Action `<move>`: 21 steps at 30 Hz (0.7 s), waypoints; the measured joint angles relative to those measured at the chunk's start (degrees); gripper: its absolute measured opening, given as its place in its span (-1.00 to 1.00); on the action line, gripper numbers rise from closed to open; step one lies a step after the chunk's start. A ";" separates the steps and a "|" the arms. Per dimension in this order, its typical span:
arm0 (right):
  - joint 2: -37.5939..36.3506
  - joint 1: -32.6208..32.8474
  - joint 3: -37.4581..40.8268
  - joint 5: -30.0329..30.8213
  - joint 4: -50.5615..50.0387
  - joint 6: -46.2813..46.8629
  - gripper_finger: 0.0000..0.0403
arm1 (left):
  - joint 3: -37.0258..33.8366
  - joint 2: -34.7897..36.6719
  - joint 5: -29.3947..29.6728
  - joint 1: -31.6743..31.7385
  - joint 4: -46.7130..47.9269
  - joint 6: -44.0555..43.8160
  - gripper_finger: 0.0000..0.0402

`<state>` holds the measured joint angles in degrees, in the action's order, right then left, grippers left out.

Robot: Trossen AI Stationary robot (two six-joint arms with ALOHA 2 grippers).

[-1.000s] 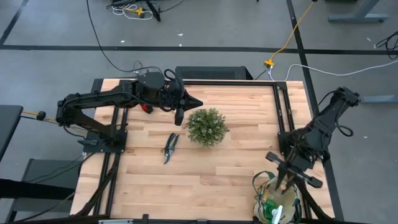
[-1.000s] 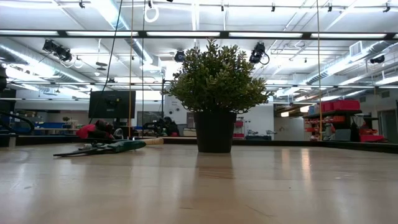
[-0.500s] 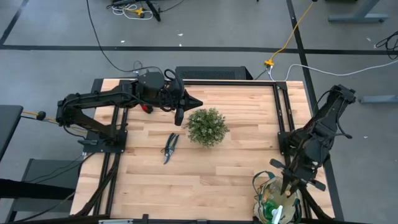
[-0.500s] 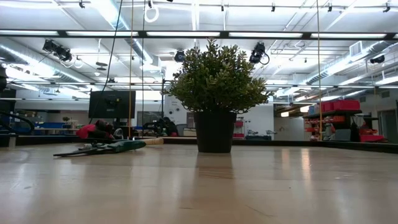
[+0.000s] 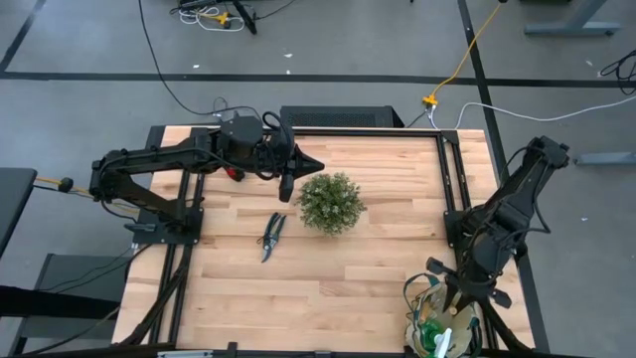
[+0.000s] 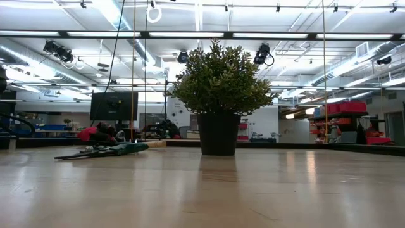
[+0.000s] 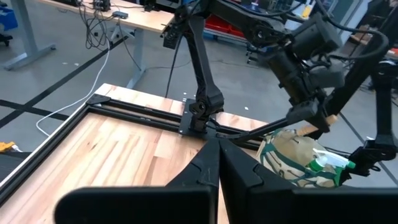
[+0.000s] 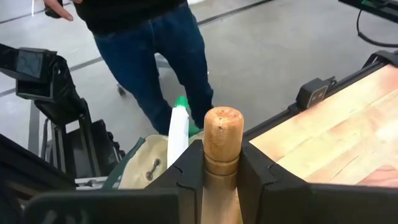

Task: Pick & Place Garden tools in Gardening bag
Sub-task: Put the hand trowel into the white gardening bag

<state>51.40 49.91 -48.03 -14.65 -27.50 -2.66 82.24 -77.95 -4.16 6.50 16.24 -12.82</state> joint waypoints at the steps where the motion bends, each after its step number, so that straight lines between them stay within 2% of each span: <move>1: 0.52 0.00 0.00 -0.24 0.31 0.00 -0.72 | 0.00 0.00 0.16 0.00 0.00 0.02 -0.94; 13: 7.96 0.07 0.07 -1.47 1.83 0.09 -0.71 | 0.00 0.00 0.30 0.02 -0.07 0.00 -0.95; 21: 10.11 0.07 0.07 -1.49 3.10 0.61 -0.71 | 0.00 0.00 0.28 0.00 -0.07 -0.02 -0.97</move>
<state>61.50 49.98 -47.97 -16.14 -24.40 -2.05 82.24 -77.95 -3.88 6.50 16.16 -12.84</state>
